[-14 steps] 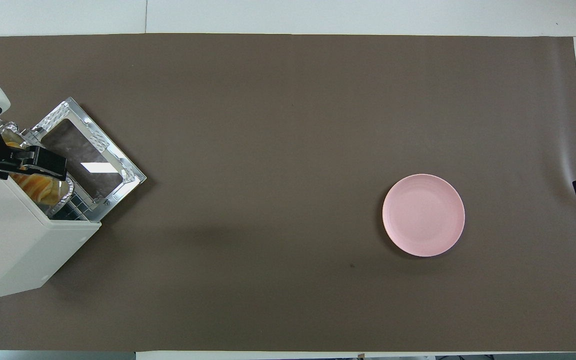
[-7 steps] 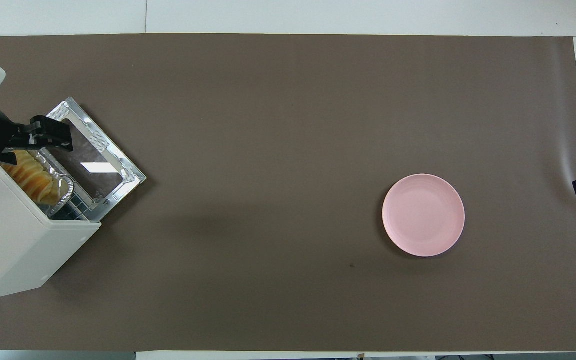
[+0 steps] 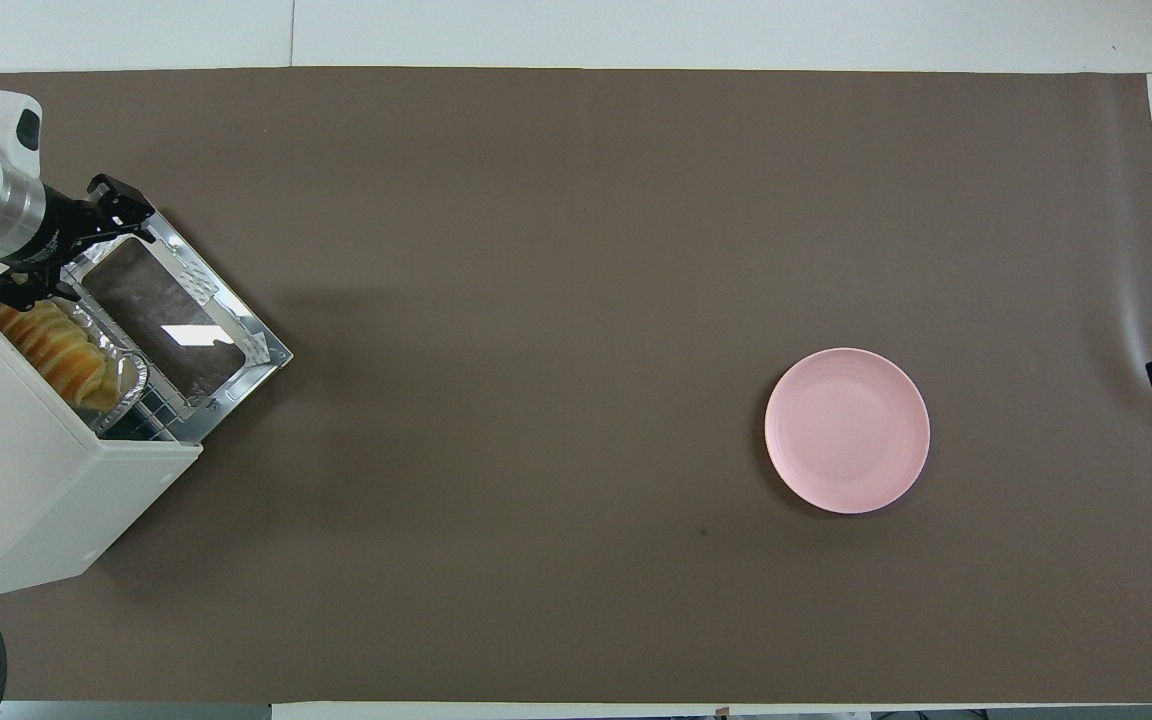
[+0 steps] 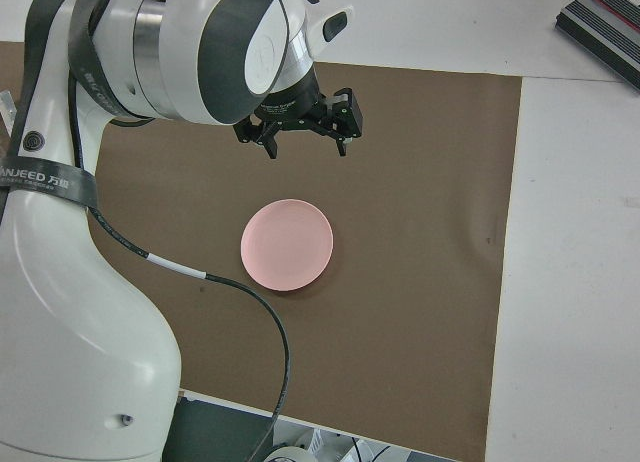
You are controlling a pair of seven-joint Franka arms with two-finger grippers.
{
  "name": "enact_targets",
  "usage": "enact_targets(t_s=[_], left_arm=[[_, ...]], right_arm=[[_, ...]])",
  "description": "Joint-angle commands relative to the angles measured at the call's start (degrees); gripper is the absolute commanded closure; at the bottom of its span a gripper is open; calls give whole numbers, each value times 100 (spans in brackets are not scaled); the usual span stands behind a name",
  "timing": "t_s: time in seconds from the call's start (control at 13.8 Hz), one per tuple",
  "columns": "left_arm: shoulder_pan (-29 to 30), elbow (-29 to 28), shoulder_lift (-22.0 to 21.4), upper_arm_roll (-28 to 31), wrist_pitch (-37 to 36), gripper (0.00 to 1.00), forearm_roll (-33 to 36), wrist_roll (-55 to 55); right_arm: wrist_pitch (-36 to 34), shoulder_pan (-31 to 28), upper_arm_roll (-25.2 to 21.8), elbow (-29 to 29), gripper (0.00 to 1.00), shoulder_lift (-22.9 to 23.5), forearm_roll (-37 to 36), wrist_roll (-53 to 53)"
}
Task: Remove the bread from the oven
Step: 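Reach the left gripper into the oven and grasp the foil tray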
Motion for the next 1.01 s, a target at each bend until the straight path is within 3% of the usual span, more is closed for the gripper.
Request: enact_targets(t_s=[0.0, 0.29, 0.58, 0.94], left_arm=[[62, -609, -144, -34, 555, 0, 146, -339], [238, -1129, -170, -34, 1110, 0, 155, -349], [238, -1156, -153, -34, 1119, 0, 252, -358], [150, -348, 111, -34, 479, 0, 461, -437]], right_arm=[[-59, -31, 2, -107, 0, -121, 11, -120], [-59, -31, 2, -107, 0, -121, 11, -120], [-59, -31, 2, -98, 0, -121, 11, -120], [-59, -22, 2, -98, 0, -121, 11, -120]])
